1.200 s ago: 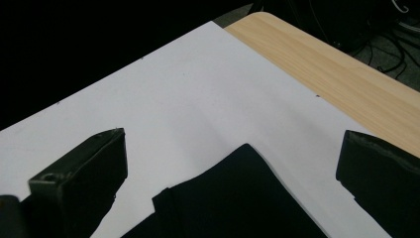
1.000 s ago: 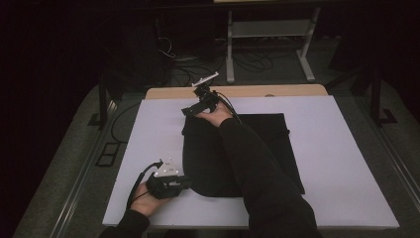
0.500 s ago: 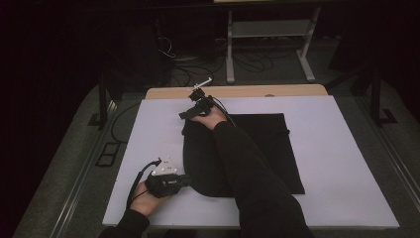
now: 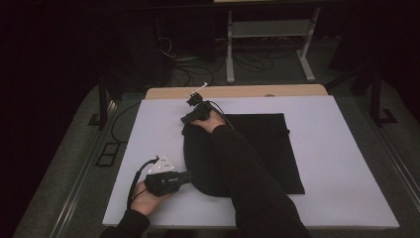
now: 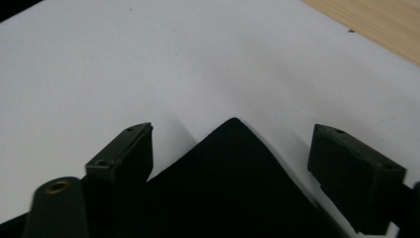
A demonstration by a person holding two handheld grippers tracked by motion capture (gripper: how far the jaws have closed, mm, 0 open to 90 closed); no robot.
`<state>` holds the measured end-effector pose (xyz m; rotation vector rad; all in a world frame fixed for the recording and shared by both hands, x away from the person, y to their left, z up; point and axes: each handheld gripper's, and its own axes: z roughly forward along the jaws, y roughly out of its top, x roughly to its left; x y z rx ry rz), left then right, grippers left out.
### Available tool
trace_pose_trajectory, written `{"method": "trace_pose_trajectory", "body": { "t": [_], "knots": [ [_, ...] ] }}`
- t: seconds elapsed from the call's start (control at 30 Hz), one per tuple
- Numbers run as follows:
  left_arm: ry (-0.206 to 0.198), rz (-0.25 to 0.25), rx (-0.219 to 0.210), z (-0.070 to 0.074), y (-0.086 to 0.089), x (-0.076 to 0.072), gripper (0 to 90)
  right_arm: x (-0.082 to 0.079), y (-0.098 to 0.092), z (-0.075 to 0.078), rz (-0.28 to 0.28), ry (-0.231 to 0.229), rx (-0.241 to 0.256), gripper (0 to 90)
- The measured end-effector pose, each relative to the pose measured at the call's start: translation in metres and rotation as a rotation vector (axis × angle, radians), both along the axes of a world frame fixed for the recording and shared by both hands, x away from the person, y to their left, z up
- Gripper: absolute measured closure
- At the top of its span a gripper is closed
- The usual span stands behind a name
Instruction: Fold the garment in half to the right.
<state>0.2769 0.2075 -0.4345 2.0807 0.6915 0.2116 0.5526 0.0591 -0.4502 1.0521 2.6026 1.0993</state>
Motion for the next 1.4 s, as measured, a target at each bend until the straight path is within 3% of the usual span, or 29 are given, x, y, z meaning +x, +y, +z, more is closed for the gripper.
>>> {"method": "trace_pose_trajectory", "body": {
  "t": [0.23,0.47,0.6,0.77,0.9,1.4],
  "knots": [
    [-0.009,-0.001,-0.021,0.003,-0.002,0.0,78.8,-0.004,0.001,0.004,0.005,-0.025,-0.034,51.5],
    [-0.017,-0.001,-0.034,0.005,-0.003,0.0,78.8,-0.006,-0.002,0.009,0.029,0.0,-0.06,82.7],
    [-0.019,0.001,-0.041,0.006,-0.003,0.0,78.8,-0.007,-0.006,0.015,0.04,-0.001,-0.063,84.2],
    [-0.034,-0.005,-0.038,0.009,-0.006,-0.001,78.8,-0.012,-0.014,0.027,0.05,-0.01,-0.041,84.5],
    [-0.042,-0.009,-0.06,0.014,-0.009,-0.002,78.8,-0.017,-0.021,0.034,0.058,-0.02,-0.024,84.4],
    [-0.054,-0.031,-0.077,0.019,-0.014,-0.001,78.9,-0.035,-0.051,0.053,0.064,-0.034,0.035,84.6]
  ]
}}
